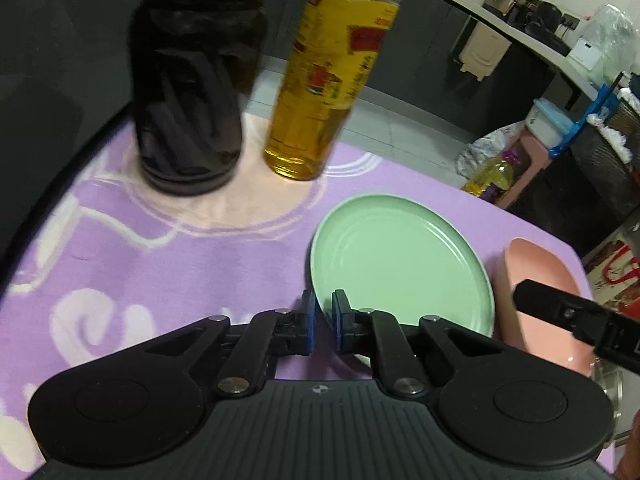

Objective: Organize plates and bowls
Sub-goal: 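Move the left gripper to the green round plate, then grasp the rim of the green plate with the left gripper, then slide the green plate toward the table edge and open the left gripper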

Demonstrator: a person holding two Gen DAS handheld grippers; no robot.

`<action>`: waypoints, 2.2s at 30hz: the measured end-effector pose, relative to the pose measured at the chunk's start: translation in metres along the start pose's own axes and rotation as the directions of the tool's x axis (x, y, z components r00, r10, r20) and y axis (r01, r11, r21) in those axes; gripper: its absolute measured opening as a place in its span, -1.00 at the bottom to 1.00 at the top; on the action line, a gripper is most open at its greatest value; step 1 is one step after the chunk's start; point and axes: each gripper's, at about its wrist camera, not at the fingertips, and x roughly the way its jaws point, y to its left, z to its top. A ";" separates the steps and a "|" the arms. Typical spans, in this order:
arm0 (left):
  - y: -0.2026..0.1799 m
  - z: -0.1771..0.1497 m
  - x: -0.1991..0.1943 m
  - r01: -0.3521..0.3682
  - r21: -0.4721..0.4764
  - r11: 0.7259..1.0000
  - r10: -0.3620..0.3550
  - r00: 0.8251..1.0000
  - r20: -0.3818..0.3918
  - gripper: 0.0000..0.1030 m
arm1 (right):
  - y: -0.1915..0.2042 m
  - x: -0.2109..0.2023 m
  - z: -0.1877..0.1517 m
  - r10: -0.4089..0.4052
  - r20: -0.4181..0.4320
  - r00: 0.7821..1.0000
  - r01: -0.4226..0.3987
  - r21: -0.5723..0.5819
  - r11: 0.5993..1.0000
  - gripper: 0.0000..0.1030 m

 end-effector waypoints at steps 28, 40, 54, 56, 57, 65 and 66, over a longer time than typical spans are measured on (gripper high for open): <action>0.015 -0.008 -0.033 -0.102 0.020 0.995 0.101 0.995 0.022 -0.76 | 0.025 0.028 -0.022 -0.065 -0.074 0.995 0.066 0.015 0.998 -0.81; 0.053 -0.041 -0.103 -0.097 -0.025 0.995 0.099 0.992 0.081 -0.76 | 0.073 -0.014 -0.038 0.015 -0.063 0.998 -0.020 -0.077 0.997 -0.79; 0.086 -0.068 -0.145 -0.122 -0.021 0.992 0.123 0.982 0.146 -0.73 | 0.122 -0.028 -0.060 0.059 -0.095 0.994 -0.075 -0.171 0.983 -0.78; 0.088 -0.071 -0.146 -0.130 -0.016 0.991 0.131 0.979 0.154 -0.72 | 0.126 -0.028 -0.062 0.061 -0.103 0.993 -0.078 -0.177 0.981 -0.78; 0.089 -0.072 -0.146 -0.135 -0.011 0.991 0.135 0.978 0.157 -0.72 | 0.128 -0.027 -0.063 0.062 -0.108 0.992 -0.081 -0.181 0.980 -0.78; 0.106 -0.080 -0.141 -0.126 -0.032 0.992 0.129 0.983 0.128 -0.70 | 0.141 -0.019 -0.071 0.048 -0.134 0.990 -0.075 -0.208 0.975 -0.78; 0.108 -0.080 -0.141 -0.126 -0.034 0.991 0.129 0.984 0.126 -0.70 | 0.142 -0.018 -0.071 0.047 -0.137 0.989 -0.075 -0.209 0.975 -0.78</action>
